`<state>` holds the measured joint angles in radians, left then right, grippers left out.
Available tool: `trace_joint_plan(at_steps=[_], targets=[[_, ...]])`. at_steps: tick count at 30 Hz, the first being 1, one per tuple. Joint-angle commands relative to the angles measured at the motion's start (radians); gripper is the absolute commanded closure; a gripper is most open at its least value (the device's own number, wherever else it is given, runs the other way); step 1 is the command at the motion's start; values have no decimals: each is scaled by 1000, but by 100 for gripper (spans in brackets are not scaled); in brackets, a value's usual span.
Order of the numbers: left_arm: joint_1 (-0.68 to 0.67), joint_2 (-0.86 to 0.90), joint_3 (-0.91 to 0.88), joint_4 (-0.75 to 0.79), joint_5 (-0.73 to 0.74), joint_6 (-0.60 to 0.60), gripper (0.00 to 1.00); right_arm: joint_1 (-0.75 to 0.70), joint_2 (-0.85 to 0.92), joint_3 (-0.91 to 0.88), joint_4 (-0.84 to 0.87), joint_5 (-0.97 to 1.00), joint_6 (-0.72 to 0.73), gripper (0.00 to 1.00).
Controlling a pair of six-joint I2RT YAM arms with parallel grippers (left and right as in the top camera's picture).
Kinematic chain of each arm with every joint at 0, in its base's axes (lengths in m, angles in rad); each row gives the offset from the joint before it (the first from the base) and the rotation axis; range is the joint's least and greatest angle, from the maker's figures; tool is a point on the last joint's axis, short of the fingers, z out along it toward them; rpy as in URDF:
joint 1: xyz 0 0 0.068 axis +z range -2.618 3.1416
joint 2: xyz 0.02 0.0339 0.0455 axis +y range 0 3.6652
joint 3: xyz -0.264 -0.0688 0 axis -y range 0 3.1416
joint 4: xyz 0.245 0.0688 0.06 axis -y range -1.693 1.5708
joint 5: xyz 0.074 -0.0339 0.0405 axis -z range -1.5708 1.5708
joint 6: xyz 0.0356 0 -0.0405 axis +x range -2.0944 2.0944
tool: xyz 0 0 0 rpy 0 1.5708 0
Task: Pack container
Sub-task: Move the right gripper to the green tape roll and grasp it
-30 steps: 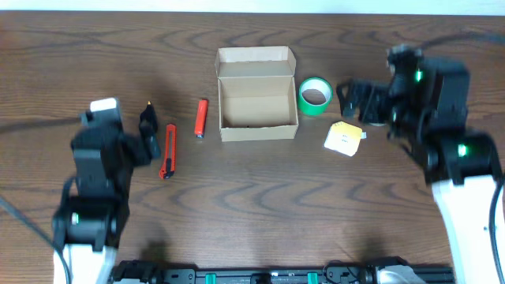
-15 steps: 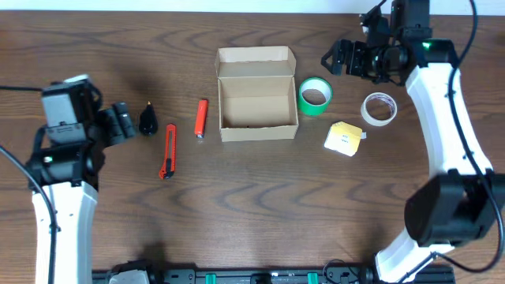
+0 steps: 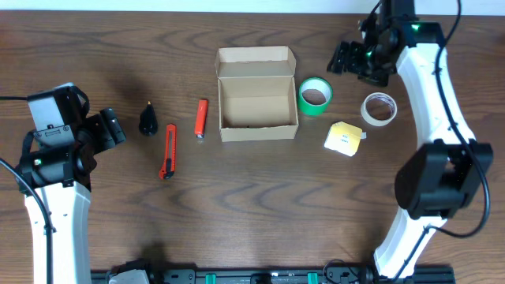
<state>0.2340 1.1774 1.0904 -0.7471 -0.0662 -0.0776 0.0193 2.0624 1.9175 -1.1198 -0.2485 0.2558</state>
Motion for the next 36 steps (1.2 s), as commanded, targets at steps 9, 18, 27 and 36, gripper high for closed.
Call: trace_joint_plan(at_steps=[9, 18, 27, 36], targets=[[4, 0, 21, -5, 4, 11, 5, 65, 180, 124, -76, 145, -78, 14], [3, 0, 21, -5, 4, 11, 5, 103, 275, 132, -72, 299, -96, 14], [3, 0, 21, -5, 4, 11, 5, 107, 314, 132, -39, 322, -85, 37], [3, 0, 21, -5, 4, 11, 5, 126, 344, 132, -17, 331, -66, 38]])
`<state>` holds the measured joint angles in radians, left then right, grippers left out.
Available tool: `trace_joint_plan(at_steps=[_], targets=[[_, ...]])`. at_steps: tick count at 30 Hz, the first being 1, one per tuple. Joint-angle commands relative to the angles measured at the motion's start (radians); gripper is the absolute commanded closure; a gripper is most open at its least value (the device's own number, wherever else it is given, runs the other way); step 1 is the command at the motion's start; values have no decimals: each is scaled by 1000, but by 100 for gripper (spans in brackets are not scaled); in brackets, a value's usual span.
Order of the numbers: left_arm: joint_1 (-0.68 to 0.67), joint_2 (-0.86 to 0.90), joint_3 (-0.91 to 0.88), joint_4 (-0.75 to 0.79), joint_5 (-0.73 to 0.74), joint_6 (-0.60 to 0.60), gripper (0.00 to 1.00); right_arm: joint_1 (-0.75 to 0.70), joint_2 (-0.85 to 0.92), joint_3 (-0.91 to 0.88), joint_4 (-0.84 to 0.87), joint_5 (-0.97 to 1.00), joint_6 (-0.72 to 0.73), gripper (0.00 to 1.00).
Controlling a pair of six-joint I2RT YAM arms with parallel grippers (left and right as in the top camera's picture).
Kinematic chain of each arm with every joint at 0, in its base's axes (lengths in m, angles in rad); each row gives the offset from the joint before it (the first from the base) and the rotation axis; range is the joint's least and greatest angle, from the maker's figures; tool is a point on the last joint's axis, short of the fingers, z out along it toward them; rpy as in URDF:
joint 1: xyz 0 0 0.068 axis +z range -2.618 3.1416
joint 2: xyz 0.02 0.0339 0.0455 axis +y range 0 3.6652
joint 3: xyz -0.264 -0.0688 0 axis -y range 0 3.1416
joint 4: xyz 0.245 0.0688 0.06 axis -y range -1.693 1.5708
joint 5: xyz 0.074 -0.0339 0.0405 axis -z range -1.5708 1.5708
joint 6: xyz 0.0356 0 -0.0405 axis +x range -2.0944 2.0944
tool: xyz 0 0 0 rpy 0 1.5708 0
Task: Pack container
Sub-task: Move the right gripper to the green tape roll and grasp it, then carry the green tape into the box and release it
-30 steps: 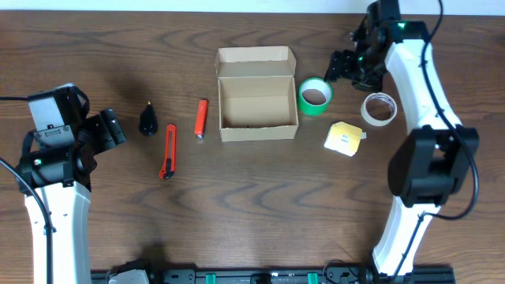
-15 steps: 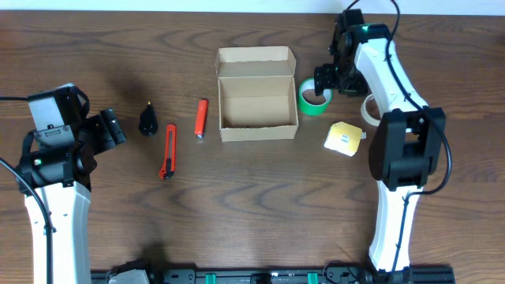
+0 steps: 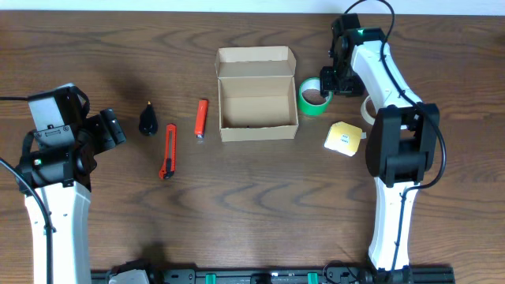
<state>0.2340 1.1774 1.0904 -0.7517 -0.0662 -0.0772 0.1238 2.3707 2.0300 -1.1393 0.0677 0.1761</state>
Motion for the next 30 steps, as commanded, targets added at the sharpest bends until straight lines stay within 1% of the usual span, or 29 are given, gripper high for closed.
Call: trace_joint_plan(at_steps=[1, 3, 6, 7, 10, 11, 13, 16, 20, 23, 26, 30], targets=[[3, 0, 21, -1, 4, 11, 5, 22, 45, 19, 3, 15, 13, 39], [3, 0, 21, 0, 4, 11, 5, 24, 60, 19, 2, 14, 14, 39], [3, 0, 21, -1, 4, 11, 5, 34, 77, 19, 2, 15, 13, 44], [3, 0, 21, 0, 4, 11, 5, 37, 77, 19, 3, 15, 13, 48], [3, 0, 21, -1, 4, 11, 5, 45, 77, 19, 6, 15, 14, 68], [3, 0, 21, 0, 4, 11, 5, 46, 77, 19, 6, 15, 14, 70], [3, 0, 21, 0, 4, 11, 5, 48, 77, 19, 5, 15, 13, 78], [3, 0, 21, 0, 4, 11, 5, 48, 77, 21, 3, 15, 14, 99], [3, 0, 21, 0, 4, 11, 5, 48, 77, 61, -26, 14, 13, 99], [3, 0, 21, -1, 4, 11, 5, 48, 75, 143, -91, 14, 3, 99], [3, 0, 21, 0, 4, 11, 5, 50, 74, 269, -169, 14, 1, 99], [3, 0, 21, 0, 4, 11, 5, 69, 72, 487, -272, 11, 2, 99]])
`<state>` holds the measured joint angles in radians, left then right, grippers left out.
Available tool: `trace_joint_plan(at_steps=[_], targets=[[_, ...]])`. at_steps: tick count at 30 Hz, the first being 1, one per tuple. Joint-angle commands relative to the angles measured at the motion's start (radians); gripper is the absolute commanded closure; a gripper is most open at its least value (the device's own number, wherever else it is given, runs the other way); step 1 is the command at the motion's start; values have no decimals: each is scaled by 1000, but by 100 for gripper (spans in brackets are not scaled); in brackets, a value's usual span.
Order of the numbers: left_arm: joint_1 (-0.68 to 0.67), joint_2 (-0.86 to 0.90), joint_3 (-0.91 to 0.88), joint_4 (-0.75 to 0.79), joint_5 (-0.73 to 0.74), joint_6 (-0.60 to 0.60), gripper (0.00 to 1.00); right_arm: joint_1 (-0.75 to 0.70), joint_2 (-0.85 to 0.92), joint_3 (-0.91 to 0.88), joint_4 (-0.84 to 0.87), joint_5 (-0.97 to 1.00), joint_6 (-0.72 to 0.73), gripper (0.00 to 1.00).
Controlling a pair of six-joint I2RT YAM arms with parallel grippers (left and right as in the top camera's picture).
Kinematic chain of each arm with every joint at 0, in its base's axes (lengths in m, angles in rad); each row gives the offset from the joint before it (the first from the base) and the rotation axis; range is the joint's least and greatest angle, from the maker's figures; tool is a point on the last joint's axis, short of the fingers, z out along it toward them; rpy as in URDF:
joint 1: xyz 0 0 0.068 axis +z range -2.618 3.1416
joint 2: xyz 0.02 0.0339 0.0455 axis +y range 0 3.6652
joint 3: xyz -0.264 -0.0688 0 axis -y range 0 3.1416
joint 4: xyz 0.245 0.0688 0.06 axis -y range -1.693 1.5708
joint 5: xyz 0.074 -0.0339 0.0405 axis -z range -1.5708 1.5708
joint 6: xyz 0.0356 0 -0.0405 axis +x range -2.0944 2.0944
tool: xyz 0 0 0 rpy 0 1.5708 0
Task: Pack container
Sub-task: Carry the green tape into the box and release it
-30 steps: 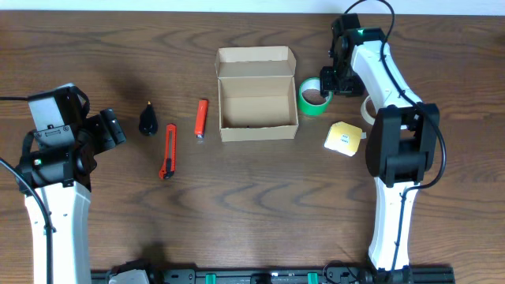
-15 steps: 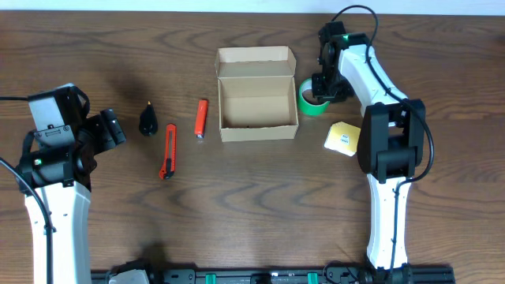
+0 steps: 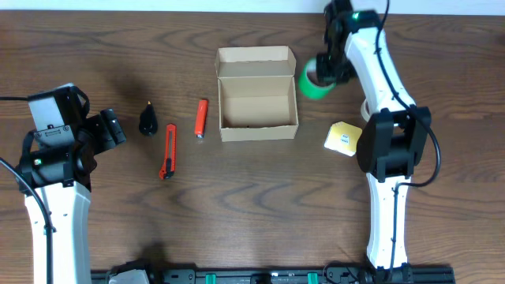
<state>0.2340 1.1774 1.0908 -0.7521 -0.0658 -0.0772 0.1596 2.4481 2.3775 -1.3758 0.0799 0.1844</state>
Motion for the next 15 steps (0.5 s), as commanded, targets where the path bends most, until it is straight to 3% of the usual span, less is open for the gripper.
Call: trace_joint_plan(at_steps=[1, 8, 15], targets=[[3, 0, 21, 0, 4, 11, 5, 42, -6, 199, -63, -1, -8, 99], [3, 0, 21, 0, 4, 11, 5, 153, -23, 509, -183, -2, -72, 99], [3, 0, 21, 0, 4, 11, 5, 288, -22, 513, -174, -2, -151, 99]])
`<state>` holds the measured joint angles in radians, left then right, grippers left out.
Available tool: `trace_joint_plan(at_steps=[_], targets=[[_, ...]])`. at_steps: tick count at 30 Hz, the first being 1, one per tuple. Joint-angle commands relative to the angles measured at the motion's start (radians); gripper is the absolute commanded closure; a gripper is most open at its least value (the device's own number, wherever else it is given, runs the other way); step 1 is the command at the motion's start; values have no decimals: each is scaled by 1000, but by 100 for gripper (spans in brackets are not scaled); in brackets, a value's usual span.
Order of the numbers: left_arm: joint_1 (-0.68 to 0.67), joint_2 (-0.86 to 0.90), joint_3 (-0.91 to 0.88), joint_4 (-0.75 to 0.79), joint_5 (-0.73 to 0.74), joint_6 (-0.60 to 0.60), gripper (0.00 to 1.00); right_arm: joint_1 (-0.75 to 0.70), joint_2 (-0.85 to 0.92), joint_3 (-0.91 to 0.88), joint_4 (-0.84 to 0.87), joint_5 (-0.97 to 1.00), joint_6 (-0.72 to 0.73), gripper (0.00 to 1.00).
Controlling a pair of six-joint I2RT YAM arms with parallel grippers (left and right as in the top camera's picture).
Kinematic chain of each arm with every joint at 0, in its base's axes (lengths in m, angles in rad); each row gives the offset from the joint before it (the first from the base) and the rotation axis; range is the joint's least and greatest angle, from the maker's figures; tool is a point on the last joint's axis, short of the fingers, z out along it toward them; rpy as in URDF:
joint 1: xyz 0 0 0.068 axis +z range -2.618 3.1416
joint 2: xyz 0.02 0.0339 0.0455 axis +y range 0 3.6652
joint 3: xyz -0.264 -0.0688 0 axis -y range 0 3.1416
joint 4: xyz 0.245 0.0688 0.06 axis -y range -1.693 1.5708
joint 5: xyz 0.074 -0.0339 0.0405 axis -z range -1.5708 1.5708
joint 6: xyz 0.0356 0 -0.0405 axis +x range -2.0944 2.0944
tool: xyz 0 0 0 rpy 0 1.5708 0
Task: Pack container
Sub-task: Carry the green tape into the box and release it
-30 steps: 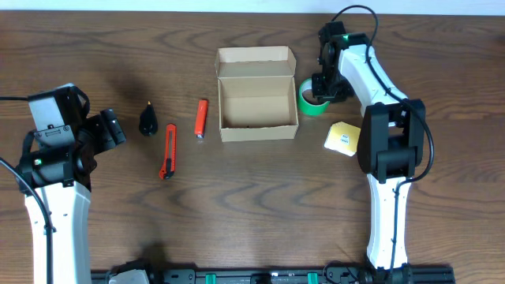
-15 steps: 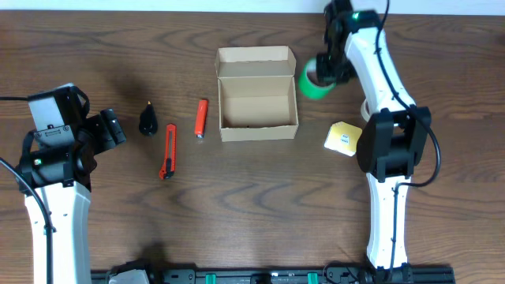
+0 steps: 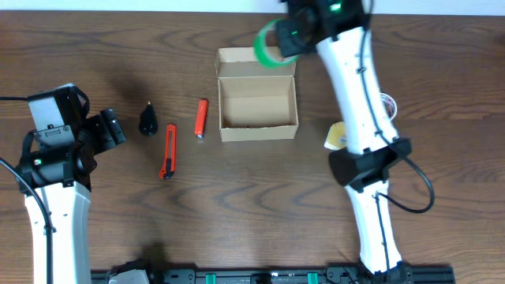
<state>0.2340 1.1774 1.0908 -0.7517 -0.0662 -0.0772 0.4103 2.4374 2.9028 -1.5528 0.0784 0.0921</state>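
Observation:
The open cardboard box [image 3: 257,99] stands at the middle of the table, its lid flap folded back. My right gripper [image 3: 282,35] is shut on the green tape roll [image 3: 267,43] and holds it raised over the box's back flap, near the right corner. Far off at the left edge, my left gripper [image 3: 112,128] stands open and empty, beside a small black object [image 3: 148,120].
A red utility knife [image 3: 169,150] and an orange marker-like stick [image 3: 201,118] lie left of the box. A yellow block [image 3: 339,139] and a white tape roll [image 3: 387,101] lie right of it, both largely hidden behind my right arm.
My right gripper has moved left and toward the back with the green roll, from beside the box's right wall to above its back flap. The left arm has not moved.
The green roll lay on the table right of the box while my right gripper hovered behind it. Then the gripper was down at the roll, then shut on it and raised beside the box, and now it holds the roll over the box's back flap.

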Motion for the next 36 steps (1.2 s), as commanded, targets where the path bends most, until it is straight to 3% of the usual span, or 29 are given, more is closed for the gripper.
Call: trace_joint_plan(at_steps=[1, 22, 36], targets=[[3, 0, 21, 0, 4, 11, 5, 54, -11, -26, 9, 0, -74, 99], [3, 0, 21, -1, 4, 11, 5, 158, -11, -535, 251, -8, -150, 99], [3, 0, 21, 0, 4, 11, 5, 173, -11, -653, 467, 4, -149, 99]])
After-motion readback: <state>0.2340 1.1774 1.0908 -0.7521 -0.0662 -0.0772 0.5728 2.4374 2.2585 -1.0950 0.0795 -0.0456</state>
